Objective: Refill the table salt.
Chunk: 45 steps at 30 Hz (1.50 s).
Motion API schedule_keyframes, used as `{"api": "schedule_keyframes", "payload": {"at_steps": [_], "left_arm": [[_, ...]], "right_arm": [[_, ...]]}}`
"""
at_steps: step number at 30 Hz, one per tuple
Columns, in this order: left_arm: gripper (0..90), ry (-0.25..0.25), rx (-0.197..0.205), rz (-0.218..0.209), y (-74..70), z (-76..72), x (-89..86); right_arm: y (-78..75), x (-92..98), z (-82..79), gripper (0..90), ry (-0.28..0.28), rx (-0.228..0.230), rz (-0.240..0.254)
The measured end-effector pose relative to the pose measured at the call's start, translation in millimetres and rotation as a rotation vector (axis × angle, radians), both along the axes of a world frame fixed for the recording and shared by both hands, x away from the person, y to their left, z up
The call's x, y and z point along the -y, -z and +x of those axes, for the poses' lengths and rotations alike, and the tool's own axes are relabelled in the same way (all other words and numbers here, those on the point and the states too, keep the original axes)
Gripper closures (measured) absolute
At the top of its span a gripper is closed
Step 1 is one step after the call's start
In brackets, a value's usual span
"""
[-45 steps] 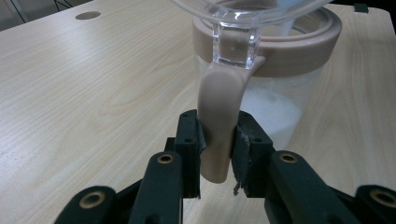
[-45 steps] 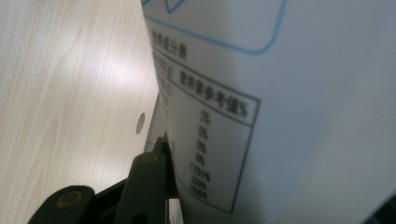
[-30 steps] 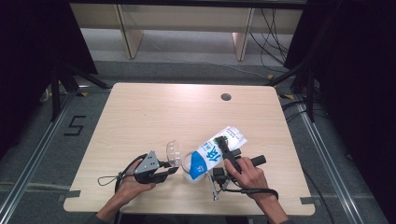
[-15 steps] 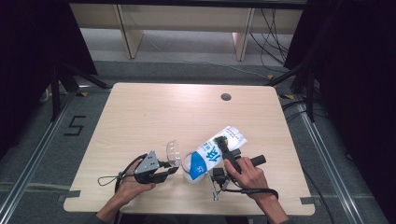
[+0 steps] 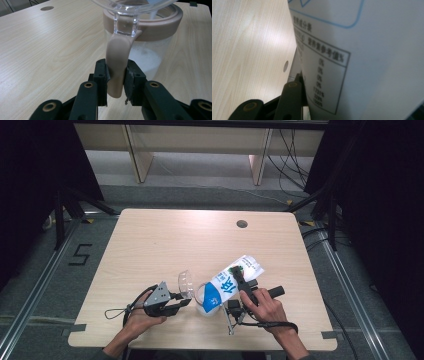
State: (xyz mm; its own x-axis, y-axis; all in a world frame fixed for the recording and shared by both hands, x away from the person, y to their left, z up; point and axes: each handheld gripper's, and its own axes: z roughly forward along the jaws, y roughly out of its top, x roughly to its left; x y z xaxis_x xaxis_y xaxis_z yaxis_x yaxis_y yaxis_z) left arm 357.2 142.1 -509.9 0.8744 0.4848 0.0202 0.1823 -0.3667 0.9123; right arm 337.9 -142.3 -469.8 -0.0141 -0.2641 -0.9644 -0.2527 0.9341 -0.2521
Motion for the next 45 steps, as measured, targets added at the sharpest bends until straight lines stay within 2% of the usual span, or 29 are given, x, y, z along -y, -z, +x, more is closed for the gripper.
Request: {"api": "schedule_keyframes", "payload": {"at_steps": [2,5,6,10,11,12,15,16,17,19,20,21,22,23,24,28,29,30,31,32,33,34,45], "left_arm": [[73.0,0.000,0.000,0.000,0.0,0.1,0.0],[73.1,-0.001,0.000,0.000,0.0,-0.1,0.1],[73.0,0.000,0.000,0.000,0.0,-0.1,0.0],[73.0,0.000,0.000,0.001,0.0,0.0,0.0],[73.0,0.000,0.000,-0.001,0.0,0.0,0.0],[73.1,0.000,0.000,0.000,0.0,0.0,0.0],[73.1,0.000,0.000,0.000,0.0,0.0,0.0],[73.0,0.000,0.000,0.000,0.0,0.0,0.0],[73.0,0.000,0.000,0.000,0.0,0.0,0.0],[73.1,0.000,0.000,-0.001,0.0,0.0,0.0],[73.0,0.000,0.000,-0.001,0.1,0.0,0.0],[73.0,0.000,-0.001,-0.002,0.1,0.1,0.0],[73.0,0.000,-0.001,-0.001,0.1,0.0,0.0],[73.0,-0.001,-0.002,-0.002,0.1,0.0,0.0],[73.0,0.000,-0.001,-0.001,0.1,0.0,0.0],[73.0,0.000,-0.001,-0.001,0.1,0.0,0.1],[73.0,0.000,-0.001,-0.002,0.2,0.0,0.2],[73.0,0.000,-0.001,-0.002,0.2,0.1,0.1],[73.0,0.000,-0.001,-0.001,0.1,0.0,0.1],[73.0,0.000,-0.001,-0.002,0.1,0.0,0.1],[73.0,0.000,0.000,0.000,0.1,0.0,0.1],[73.0,0.000,-0.001,-0.001,0.1,0.1,0.0],[73.0,0.000,0.000,0.000,0.0,0.0,0.0]], "right_arm": [[1.2,0.4,-0.5,64.7,0.006,-0.006,0.016],[0.8,0.0,0.0,64.9,0.000,-0.004,0.004],[-0.2,-0.8,-2.0,64.9,0.041,-0.029,-0.006],[-0.3,-0.9,-1.9,65.0,0.038,-0.030,-0.010],[0.8,-0.2,-0.6,65.0,0.007,-0.012,0.003],[0.7,-0.4,-2.8,65.1,0.046,-0.029,0.008],[0.6,-0.6,-2.7,65.2,0.040,-0.027,0.002],[0.9,-0.4,-0.1,65.3,-0.008,0.002,-0.006],[0.8,-0.5,-0.1,65.3,-0.007,0.001,-0.008],[-0.6,-1.3,-1.9,65.4,0.033,-0.028,-0.020],[-0.8,-1.3,-1.8,65.5,0.031,-0.028,-0.022],[0.6,-0.6,-2.6,65.5,0.041,-0.029,-0.001],[1.3,0.0,-0.2,65.7,-0.007,0.001,0.005],[0.8,-0.3,-2.6,65.7,0.037,-0.025,0.009],[0.5,-0.4,-2.9,65.9,0.043,-0.029,0.006],[0.6,-0.1,-2.8,66.1,0.040,-0.025,0.002],[1.2,0.4,-0.7,66.2,-0.002,0.002,0.001],[1.2,0.4,-0.4,66.3,-0.005,-0.003,0.003],[1.5,0.6,-0.7,66.4,0.001,-0.003,0.008],[0.6,-0.2,-2.6,66.5,0.038,-0.026,0.002],[0.8,-0.3,-2.7,66.5,0.042,-0.028,0.002],[-0.7,-1.2,-1.7,66.5,0.031,-0.031,-0.021],[-0.5,-0.9,-2.0,67.0,0.035,-0.035,-0.010]]}}
